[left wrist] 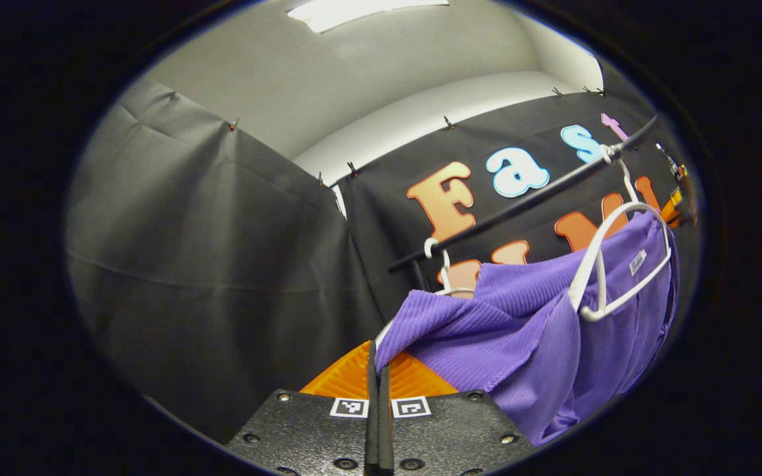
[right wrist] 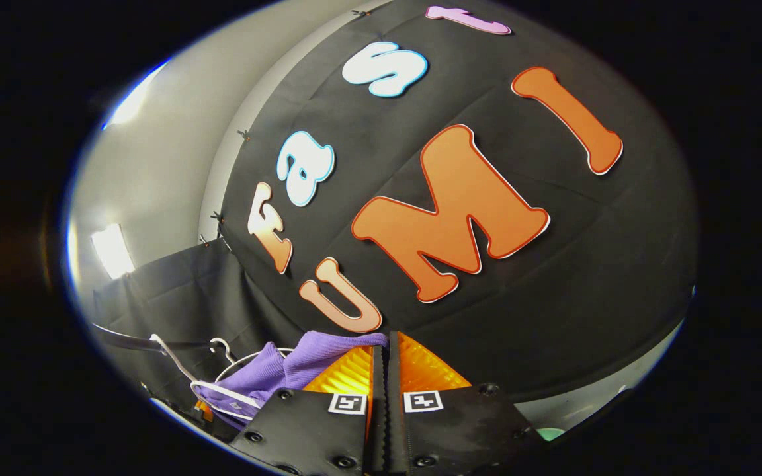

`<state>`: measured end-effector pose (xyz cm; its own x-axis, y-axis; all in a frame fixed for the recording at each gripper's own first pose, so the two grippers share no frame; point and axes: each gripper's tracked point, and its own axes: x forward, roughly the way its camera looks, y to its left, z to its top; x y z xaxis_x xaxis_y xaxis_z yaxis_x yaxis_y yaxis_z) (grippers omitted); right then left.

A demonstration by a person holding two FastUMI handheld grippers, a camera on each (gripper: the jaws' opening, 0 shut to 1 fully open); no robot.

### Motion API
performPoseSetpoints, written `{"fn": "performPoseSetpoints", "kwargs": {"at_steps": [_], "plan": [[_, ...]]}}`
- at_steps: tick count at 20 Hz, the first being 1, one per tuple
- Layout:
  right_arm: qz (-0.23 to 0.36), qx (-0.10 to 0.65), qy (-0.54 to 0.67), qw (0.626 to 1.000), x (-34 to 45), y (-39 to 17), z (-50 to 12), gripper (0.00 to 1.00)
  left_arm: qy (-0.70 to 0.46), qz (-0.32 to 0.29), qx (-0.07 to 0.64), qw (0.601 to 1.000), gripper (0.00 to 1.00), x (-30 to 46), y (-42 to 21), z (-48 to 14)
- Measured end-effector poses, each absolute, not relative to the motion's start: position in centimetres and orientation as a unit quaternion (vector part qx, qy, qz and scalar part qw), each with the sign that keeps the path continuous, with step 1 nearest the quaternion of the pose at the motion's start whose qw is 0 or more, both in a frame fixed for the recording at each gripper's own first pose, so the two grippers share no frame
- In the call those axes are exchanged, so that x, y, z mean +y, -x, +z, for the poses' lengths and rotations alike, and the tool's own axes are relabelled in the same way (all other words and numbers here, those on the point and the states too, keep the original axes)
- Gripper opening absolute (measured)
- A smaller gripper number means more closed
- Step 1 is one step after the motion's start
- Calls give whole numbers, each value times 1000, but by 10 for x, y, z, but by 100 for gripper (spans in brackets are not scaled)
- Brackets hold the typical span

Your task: Grasp the clothes on the hanger with both hands and then place them into the laundry hamper below.

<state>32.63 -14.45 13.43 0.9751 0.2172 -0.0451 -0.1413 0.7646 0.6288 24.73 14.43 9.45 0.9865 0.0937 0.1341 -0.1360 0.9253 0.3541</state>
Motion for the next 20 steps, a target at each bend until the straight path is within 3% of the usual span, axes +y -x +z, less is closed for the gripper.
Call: {"fn": "performPoseSetpoints", "kwargs": {"at_steps": [6, 8, 9, 11, 15, 20], "plan": [[47, 121, -301, 945, -160, -336, 50, 7, -137, 13, 24, 990, 0, 117, -232, -47], [1, 154, -284, 946, -174, -339, -1, 7, -105, 32, 81, 991, 0, 127, -233, -110], [-3, 161, -288, 944, -175, -338, -25, 7, -72, 41, 128, 988, 0, 131, -224, -147], [4, 176, -285, 942, -174, -330, -62, 7, -18, 23, 148, 989, 0, 116, -214, -188], [0, 198, -275, 941, -170, -309, -121, 7, -5, -2, 153, 988, 0, 89, -206, -210], [13, 189, -259, 947, -152, -271, -130, 7, -9, -36, 117, 992, 0, 44, -197, -170]]}}
